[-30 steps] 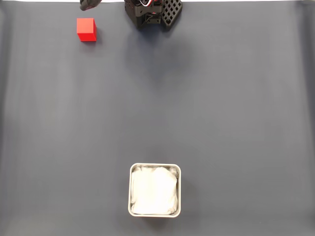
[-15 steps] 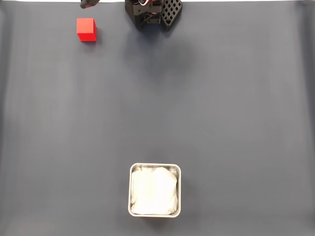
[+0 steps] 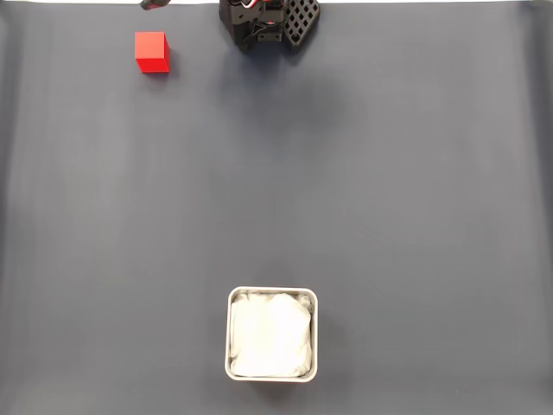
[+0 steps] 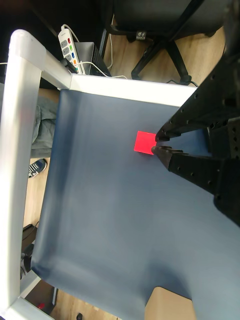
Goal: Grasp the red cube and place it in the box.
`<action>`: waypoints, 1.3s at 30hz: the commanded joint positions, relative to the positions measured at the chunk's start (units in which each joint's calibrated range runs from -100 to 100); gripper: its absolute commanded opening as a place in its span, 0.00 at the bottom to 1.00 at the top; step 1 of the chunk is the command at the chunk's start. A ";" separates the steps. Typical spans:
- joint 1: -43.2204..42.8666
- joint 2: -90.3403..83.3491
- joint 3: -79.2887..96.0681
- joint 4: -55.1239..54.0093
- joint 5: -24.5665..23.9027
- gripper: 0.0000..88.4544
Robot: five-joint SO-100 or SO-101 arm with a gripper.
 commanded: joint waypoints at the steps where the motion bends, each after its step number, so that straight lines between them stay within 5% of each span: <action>1: 1.35 -0.56 -0.15 -0.93 0.10 0.00; 39: 6.53 2.12 7.15 -6.26 0.34 0.21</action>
